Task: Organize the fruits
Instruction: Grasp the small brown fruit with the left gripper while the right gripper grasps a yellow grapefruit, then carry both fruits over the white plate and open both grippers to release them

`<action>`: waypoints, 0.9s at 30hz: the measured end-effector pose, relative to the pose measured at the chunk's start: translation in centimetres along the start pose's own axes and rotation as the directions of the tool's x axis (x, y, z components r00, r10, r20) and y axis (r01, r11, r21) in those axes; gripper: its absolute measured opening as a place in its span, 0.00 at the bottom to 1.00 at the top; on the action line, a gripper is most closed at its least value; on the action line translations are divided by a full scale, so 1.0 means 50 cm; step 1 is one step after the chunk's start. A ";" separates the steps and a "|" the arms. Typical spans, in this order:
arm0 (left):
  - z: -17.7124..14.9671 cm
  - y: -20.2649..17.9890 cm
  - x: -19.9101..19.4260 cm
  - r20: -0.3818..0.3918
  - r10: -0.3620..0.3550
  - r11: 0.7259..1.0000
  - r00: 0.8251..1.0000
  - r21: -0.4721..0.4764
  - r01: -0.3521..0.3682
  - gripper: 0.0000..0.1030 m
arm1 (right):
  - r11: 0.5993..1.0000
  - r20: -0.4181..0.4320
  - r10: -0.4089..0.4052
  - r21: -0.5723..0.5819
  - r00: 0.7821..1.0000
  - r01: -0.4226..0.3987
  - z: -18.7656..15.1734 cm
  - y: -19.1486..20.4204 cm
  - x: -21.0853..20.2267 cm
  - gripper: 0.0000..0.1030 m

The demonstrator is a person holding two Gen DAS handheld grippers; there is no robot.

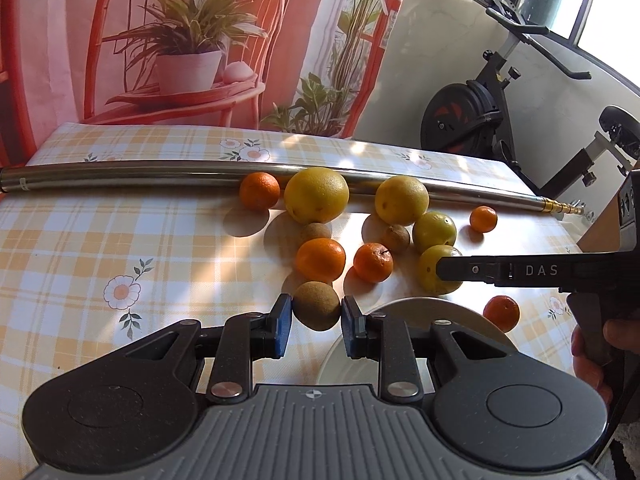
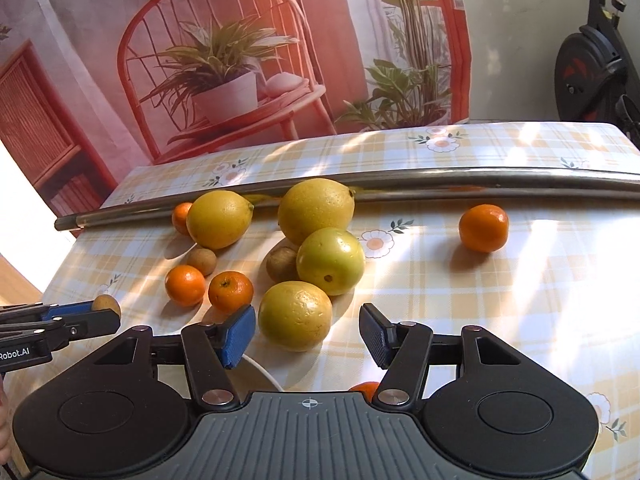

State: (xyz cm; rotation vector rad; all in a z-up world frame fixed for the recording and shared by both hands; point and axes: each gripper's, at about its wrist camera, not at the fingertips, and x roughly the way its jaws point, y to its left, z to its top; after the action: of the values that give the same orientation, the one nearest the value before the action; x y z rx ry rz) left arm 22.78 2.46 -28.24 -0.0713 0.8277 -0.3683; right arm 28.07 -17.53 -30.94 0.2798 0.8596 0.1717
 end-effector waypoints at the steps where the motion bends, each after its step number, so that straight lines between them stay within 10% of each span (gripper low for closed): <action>1: -0.002 0.000 -0.001 -0.002 -0.001 1.000 1.000 0.001 0.001 0.27 | 1.000 -0.005 0.003 0.007 1.000 -0.003 0.000 0.002 0.005 0.54; 12: -0.018 -0.024 -0.019 0.001 -0.042 0.998 0.999 0.049 0.042 0.27 | 0.994 -0.042 0.023 0.108 0.999 -0.018 0.005 -0.031 0.042 0.40; 27: -0.079 -0.047 -0.047 -0.058 -0.073 0.991 0.996 0.111 0.079 0.27 | 0.999 -0.029 0.015 0.040 0.999 -0.014 -0.072 0.025 -0.121 0.40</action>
State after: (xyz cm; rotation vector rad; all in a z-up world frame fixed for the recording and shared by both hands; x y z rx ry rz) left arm 17.77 1.40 -28.78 0.0127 0.8575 -0.4905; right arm 21.36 -17.31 -28.42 0.3214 0.8906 0.1728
